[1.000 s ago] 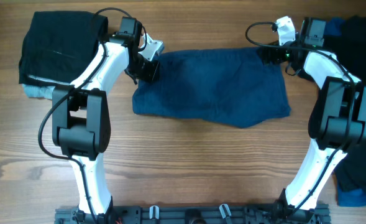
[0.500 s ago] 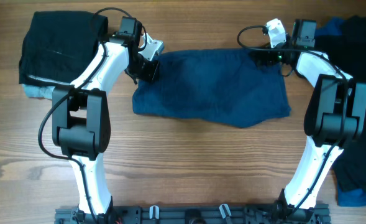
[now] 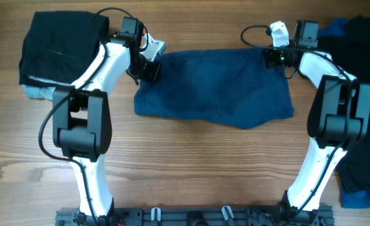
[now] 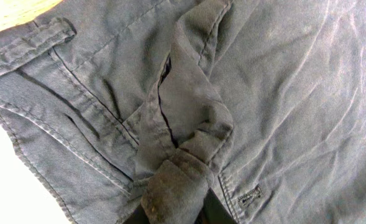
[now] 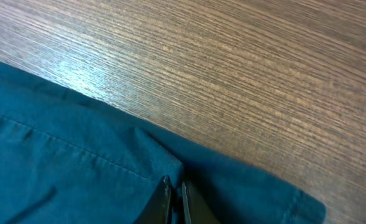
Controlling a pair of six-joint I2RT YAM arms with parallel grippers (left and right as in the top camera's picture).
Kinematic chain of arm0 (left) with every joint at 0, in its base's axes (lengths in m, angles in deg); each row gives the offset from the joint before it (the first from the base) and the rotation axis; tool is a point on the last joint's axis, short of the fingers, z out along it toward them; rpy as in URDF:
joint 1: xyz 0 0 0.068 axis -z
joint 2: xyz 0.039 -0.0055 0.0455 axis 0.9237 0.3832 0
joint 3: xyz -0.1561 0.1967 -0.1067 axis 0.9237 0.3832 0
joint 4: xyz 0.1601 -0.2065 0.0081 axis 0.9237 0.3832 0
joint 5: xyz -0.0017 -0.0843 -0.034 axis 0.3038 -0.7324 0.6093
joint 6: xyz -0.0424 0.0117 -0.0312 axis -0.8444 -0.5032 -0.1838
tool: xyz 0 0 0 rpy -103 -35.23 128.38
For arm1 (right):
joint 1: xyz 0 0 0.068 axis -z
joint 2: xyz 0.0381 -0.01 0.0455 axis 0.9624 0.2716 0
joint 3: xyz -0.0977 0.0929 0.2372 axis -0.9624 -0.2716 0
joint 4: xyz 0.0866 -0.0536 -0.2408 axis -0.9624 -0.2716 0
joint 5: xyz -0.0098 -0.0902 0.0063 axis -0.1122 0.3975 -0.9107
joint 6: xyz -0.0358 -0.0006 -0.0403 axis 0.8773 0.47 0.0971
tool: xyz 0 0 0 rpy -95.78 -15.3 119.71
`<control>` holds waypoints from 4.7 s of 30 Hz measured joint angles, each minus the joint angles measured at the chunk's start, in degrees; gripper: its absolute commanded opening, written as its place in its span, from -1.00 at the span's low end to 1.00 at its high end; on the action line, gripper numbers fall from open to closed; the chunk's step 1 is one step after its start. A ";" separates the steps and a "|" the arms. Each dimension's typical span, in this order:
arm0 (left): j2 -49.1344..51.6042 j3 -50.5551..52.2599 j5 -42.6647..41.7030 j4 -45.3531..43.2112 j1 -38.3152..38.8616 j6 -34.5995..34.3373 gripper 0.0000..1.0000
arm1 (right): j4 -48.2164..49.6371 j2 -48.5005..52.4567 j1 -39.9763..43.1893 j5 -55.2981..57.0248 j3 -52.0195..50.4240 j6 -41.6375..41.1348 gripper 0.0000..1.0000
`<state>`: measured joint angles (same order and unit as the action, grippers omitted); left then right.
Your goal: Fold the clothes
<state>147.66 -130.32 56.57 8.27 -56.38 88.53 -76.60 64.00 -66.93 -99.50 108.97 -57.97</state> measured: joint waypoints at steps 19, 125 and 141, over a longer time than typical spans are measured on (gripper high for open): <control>-16.02 0.07 0.44 9.42 0.02 -1.14 -0.92 | -45.70 -25.20 0.00 0.00 0.55 -10.16 -0.91; -22.49 27.15 9.77 26.18 -3.34 -31.23 0.54 | -53.40 -43.67 -0.15 6.34 -32.20 -38.99 0.50; -25.44 11.10 7.10 23.28 -3.34 -29.88 -0.92 | -57.51 -43.71 -0.15 7.13 -10.45 -34.88 -0.92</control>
<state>122.22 -119.22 63.67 31.54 -59.72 58.65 -134.11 20.29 -67.08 -92.37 98.52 -92.85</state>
